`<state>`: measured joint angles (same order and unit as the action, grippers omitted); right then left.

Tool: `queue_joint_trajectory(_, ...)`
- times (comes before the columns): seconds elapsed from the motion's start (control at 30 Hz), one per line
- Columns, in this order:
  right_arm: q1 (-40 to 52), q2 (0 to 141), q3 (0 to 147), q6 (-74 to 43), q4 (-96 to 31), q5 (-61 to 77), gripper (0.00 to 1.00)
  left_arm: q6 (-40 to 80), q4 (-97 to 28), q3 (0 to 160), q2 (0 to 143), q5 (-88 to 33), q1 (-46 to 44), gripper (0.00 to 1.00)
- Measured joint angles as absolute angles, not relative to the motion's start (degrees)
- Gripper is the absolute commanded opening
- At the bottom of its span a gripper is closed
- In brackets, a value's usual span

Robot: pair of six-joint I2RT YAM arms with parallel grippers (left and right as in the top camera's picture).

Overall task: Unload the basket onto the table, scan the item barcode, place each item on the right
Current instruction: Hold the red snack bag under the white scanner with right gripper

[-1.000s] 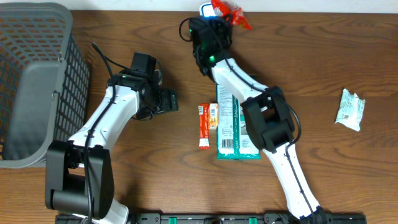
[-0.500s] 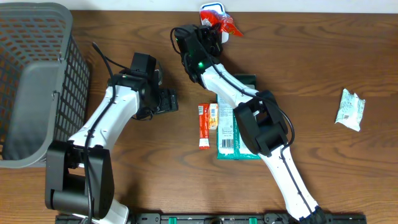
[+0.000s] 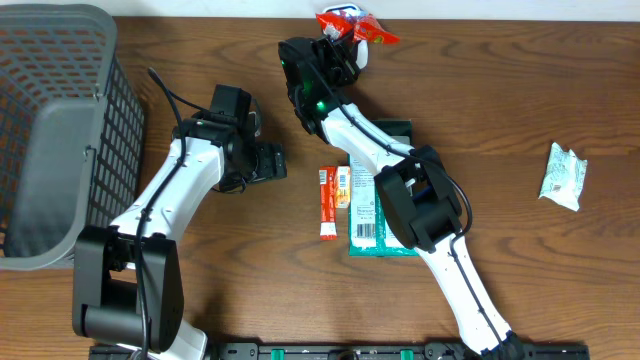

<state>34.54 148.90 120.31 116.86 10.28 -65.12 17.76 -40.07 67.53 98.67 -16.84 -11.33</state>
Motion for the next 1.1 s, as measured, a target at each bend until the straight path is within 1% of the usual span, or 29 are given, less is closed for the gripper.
queue_joint_trajectory(0.37, 34.9, 148.9, 120.3, 116.9, 5.2, -65.9, 0.01, 17.7, -40.1, 67.5, 98.7, -16.8, -11.3, 0.88)
queue_joint_trajectory(0.57, 35.6, 148.9, 120.3, 116.8, 4.7, -66.3, 0.01, 17.8, -40.1, 67.5, 98.7, -16.8, -11.3, 0.87)
queue_joint_trajectory(0.63, 35.6, 148.9, 120.3, 116.6, 4.9, -66.3, 0.01, 17.7, -40.1, 67.5, 98.7, -16.8, -11.4, 0.87)
queue_joint_trajectory(0.73, 35.6, 148.9, 120.3, 117.0, 12.0, -66.2, 0.01, 17.7, -40.1, 67.5, 98.7, -16.8, -11.4, 0.87)
queue_joint_trajectory(0.93, 35.4, 148.5, 120.3, 117.0, 12.3, -66.0, 0.01, 17.7, -40.1, 67.5, 98.7, -16.8, -11.4, 0.87)
queue_joint_trajectory(1.0, 35.0, 147.1, 120.3, 116.3, 10.8, -65.8, 0.01, 17.7, -40.1, 67.5, 98.7, -16.8, -11.4, 0.87)
queue_joint_trajectory(1.1, 33.9, 143.4, 120.3, 111.2, 4.0, -65.3, 0.01, 17.7, -40.1, 67.5, 98.7, -16.8, -11.3, 0.87)
